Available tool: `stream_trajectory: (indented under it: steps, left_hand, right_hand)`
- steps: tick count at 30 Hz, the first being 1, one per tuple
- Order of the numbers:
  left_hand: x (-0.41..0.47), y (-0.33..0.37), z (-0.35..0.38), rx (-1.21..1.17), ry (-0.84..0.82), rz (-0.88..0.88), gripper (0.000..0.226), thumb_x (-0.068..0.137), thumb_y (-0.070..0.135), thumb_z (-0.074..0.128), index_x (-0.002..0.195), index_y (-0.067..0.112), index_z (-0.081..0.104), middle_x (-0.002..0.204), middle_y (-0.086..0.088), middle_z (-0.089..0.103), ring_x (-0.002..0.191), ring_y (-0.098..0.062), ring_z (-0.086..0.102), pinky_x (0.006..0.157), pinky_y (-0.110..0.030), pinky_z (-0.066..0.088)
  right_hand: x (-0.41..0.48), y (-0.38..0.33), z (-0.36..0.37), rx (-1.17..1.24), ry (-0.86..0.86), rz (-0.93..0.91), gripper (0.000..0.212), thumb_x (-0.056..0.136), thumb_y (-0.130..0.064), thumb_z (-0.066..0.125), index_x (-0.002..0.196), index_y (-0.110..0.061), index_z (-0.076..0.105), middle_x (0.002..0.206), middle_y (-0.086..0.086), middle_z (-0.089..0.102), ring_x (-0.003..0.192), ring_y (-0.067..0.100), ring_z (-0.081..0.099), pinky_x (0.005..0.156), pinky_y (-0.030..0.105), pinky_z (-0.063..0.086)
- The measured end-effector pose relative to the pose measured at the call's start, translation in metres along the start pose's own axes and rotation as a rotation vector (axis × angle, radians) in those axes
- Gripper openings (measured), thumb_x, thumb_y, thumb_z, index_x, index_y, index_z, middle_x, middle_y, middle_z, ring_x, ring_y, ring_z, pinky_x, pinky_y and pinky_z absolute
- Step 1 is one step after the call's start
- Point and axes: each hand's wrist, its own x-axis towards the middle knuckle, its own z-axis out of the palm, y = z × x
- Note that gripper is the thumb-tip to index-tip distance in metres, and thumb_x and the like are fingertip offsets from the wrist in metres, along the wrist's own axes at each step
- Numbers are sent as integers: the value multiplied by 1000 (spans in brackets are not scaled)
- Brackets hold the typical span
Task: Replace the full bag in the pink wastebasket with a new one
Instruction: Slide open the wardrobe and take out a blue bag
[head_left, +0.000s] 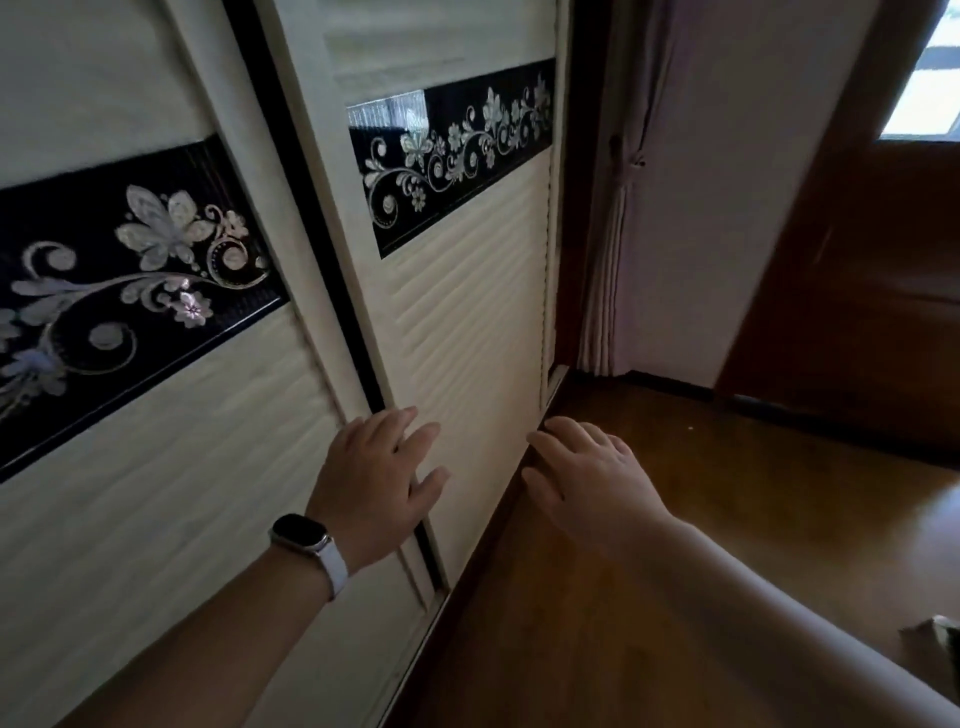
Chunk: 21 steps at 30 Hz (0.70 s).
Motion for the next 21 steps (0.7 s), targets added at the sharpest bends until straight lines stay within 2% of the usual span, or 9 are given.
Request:
stream_trajectory:
  steps: [6,12,21]
  left_hand:
    - [47,-42,11,37,84,-43,51,92,47,44,130,16,56,132,-13,56,119,-31,53,95,-50,44]
    - [102,-87,9,92,240,-56,49,91,43,49,131,15,55,138,-15,51,126,-33,47,99,-54,41]
    - [201,-139,-79,317,602,8,45,89,37,57,127,11,57,137,-18,52,129,-37,45,100,-56,36]
  right_hand:
    - [73,6,9,29,-36,-81,52,97,-57,22,145,-37,25,154,-8,25,143,15,18,113,32,12]
    - [156,0,-2,-5,-22,-141,54,98,-56,25,147,-35,23,155,-7,24,143,15,19,115,35,14]
    - [270,-23,-29,21,231,-255,57,96,-57,31,147,-33,24,154,-7,28,141,14,22,113,34,18]
